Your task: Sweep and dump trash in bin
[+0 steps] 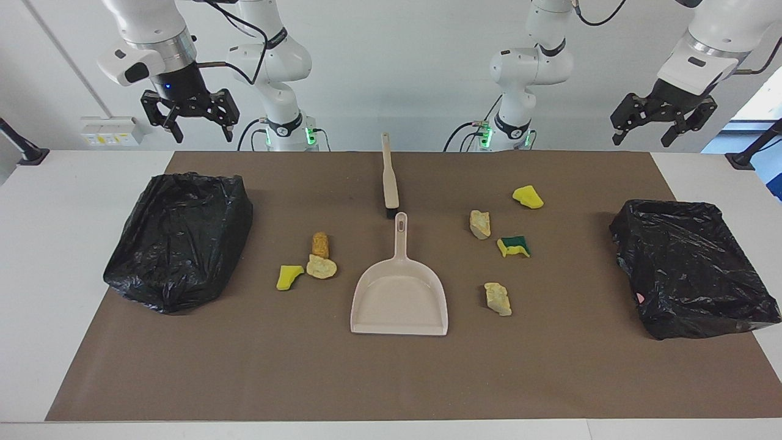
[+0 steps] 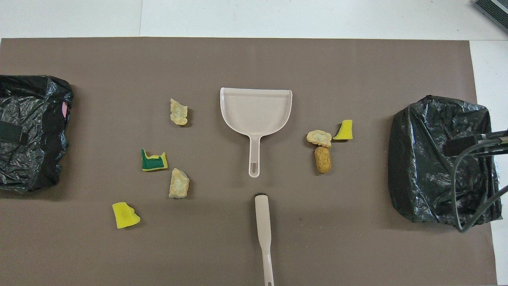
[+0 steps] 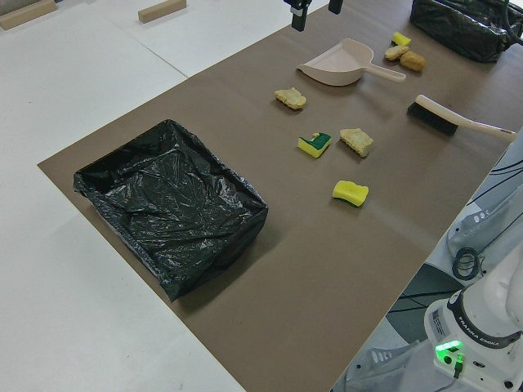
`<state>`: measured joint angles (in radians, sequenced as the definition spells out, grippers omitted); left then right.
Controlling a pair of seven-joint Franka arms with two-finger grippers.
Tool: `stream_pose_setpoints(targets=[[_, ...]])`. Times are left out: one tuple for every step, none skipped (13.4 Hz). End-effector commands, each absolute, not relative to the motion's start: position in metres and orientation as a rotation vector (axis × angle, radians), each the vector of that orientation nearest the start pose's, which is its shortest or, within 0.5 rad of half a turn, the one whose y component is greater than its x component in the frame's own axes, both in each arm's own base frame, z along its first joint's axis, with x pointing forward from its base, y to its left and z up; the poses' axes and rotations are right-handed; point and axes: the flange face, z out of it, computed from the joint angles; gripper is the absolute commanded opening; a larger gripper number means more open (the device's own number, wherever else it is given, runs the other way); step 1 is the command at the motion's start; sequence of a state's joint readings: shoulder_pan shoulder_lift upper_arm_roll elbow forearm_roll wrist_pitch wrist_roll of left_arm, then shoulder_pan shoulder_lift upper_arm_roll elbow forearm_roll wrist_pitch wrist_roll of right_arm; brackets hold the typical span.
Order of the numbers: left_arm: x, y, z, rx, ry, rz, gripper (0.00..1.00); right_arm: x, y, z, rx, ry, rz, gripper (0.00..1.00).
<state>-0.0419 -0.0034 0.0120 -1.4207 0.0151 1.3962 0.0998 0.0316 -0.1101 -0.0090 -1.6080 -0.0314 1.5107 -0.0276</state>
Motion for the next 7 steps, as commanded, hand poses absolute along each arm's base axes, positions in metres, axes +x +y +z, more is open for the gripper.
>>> stream_pose_setpoints(targets=[[0.526, -0.021, 0.682, -3.112, 0.209, 0.049, 1.0, 0.514, 0.006, 0.661, -3.149, -0.079, -0.034, 1.0], [0.523, -0.029, 0.683, -3.11, 0.23, 0.053, 1.0, 0.514, 0.006, 0.661, -3.149, -0.079, -0.036, 1.0], [0.523, -0.03, 0.682, -3.11, 0.235, 0.06, 1.0, 0.514, 0.006, 0.661, -3.149, -0.079, -0.036, 1.0], [0.522, -0.03, 0.682, -3.11, 0.235, 0.06, 1.0, 0.514, 0.006, 0.661, -3.149, -0.079, -0.036, 1.0], [0.522, -0.034, 0.681, -3.108, 0.247, 0.06, 1.0, 0.514, 0.006, 0.661, -3.149, -0.079, -0.036, 1.0], [0.522, -0.038, 0.681, -3.107, 0.259, 0.06, 1.0, 0.514, 0.006, 0.661, -3.149, -0.079, -0.036, 1.0], [0.521, -0.038, 0.682, -3.107, 0.259, 0.06, 1.0, 0.514, 0.006, 0.661, -3.149, -0.079, -0.036, 1.0]])
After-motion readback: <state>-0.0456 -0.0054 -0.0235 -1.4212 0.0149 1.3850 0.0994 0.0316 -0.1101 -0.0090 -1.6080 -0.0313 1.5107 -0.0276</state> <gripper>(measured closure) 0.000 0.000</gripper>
